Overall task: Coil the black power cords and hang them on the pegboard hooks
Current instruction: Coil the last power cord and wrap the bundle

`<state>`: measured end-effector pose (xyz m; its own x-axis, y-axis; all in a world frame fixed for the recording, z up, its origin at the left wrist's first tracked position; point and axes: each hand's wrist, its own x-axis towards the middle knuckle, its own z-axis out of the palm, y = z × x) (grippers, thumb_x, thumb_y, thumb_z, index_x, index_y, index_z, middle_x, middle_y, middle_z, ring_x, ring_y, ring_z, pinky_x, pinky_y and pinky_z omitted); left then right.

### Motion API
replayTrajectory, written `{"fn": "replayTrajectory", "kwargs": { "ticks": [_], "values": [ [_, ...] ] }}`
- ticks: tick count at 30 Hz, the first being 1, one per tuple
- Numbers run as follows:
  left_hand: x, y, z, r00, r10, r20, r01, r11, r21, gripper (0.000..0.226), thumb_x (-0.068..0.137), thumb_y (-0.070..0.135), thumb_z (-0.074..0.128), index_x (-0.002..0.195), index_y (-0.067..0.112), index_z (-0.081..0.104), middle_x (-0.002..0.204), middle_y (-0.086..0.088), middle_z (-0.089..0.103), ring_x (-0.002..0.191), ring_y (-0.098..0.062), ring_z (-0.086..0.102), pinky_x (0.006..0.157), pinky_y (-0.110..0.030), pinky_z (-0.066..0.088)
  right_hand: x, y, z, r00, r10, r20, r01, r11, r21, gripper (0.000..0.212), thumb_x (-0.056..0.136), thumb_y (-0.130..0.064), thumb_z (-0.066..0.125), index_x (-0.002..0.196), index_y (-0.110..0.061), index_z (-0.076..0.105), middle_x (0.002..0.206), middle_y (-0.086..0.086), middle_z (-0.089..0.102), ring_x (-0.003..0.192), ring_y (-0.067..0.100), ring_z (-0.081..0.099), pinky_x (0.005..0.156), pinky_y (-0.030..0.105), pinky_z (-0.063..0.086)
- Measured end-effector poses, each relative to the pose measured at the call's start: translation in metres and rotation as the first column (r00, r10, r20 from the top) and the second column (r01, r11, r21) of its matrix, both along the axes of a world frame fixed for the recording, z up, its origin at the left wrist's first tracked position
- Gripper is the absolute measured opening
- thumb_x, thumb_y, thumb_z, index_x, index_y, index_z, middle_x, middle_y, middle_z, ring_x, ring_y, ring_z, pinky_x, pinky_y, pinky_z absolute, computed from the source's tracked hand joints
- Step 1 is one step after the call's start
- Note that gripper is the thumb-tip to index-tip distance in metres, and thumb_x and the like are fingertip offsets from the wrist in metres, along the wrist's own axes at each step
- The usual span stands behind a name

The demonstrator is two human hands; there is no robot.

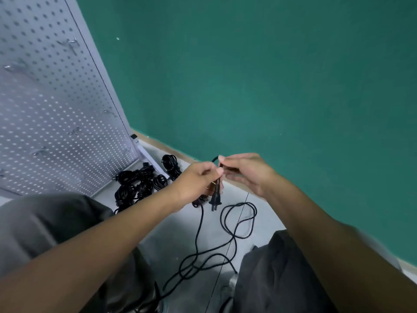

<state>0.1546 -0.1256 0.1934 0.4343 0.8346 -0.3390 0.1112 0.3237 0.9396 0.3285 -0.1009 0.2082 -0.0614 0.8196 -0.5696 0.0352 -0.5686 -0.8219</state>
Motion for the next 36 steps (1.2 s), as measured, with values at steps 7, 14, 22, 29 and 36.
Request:
{"fn": "replayTrajectory", "kwargs": {
  "ticks": [7, 14, 22, 29, 36],
  "values": [
    [-0.029, -0.037, 0.088, 0.978, -0.04, 0.203, 0.03, 0.998, 0.049, 0.025, 0.111, 0.011, 0.039, 0.095, 0.001, 0.055, 0.078, -0.01, 0.06, 0.068, -0.019, 0.058, 0.066, -0.025, 0.052, -0.008, -0.064, 0.031, 0.991, -0.069, 0.116, 0.03, 0.95, 0.311, 0.024, 0.105, -0.013, 0.054, 0.128, -0.017, 0.058, 0.122, 0.002, 0.061, 0.099, 0.015, 0.065, 0.088, 0.033, 0.056],
    [-0.057, -0.076, 0.131, 0.939, 0.018, 0.343, -0.049, 0.995, 0.082, 0.025, 0.11, 0.007, 0.036, 0.097, -0.002, 0.056, 0.083, -0.009, 0.061, 0.06, -0.011, 0.04, 0.06, -0.023, 0.042, -0.033, -0.099, 0.058, 0.978, 0.043, 0.204, -0.125, 0.904, 0.408, 0.014, 0.106, -0.017, 0.053, 0.098, -0.013, 0.064, 0.094, -0.01, 0.07, 0.09, -0.005, 0.064, 0.088, 0.014, 0.045],
    [-0.081, -0.106, 0.167, 0.934, 0.098, 0.343, -0.125, 0.99, 0.058, 0.027, 0.108, 0.007, 0.031, 0.087, 0.009, 0.049, 0.07, 0.0, 0.043, 0.055, -0.011, 0.024, 0.053, -0.02, 0.034, -0.081, -0.134, 0.072, 0.952, 0.208, 0.223, -0.291, 0.841, 0.457, 0.012, 0.104, -0.015, 0.056, 0.105, -0.018, 0.067, 0.094, -0.003, 0.064, 0.084, 0.007, 0.057, 0.085, 0.028, 0.048],
    [-0.086, -0.118, 0.209, 0.957, 0.156, 0.244, -0.208, 0.957, 0.204, 0.036, 0.11, 0.03, 0.042, 0.075, 0.019, 0.04, 0.064, 0.005, 0.028, 0.054, -0.012, 0.021, 0.052, -0.022, 0.031, -0.082, -0.15, 0.123, 1.0, -0.024, -0.015, 0.028, 0.84, 0.542, 0.016, 0.102, -0.004, 0.057, 0.088, -0.003, 0.065, 0.073, 0.004, 0.071, 0.072, 0.023, 0.068, 0.08, 0.044, 0.059],
    [-0.079, -0.132, 0.224, 0.937, 0.156, 0.312, -0.211, 0.966, 0.151, 0.036, 0.109, 0.041, 0.041, 0.085, 0.014, 0.045, 0.069, 0.002, 0.038, 0.056, -0.012, 0.028, 0.056, -0.024, 0.03, -0.083, -0.172, 0.166, 0.958, -0.219, -0.187, 0.286, 0.792, 0.539, 0.005, 0.094, -0.001, 0.066, 0.097, 0.003, 0.067, 0.075, 0.017, 0.075, 0.063, 0.023, 0.071, 0.063, 0.026, 0.059]
  ]
}}
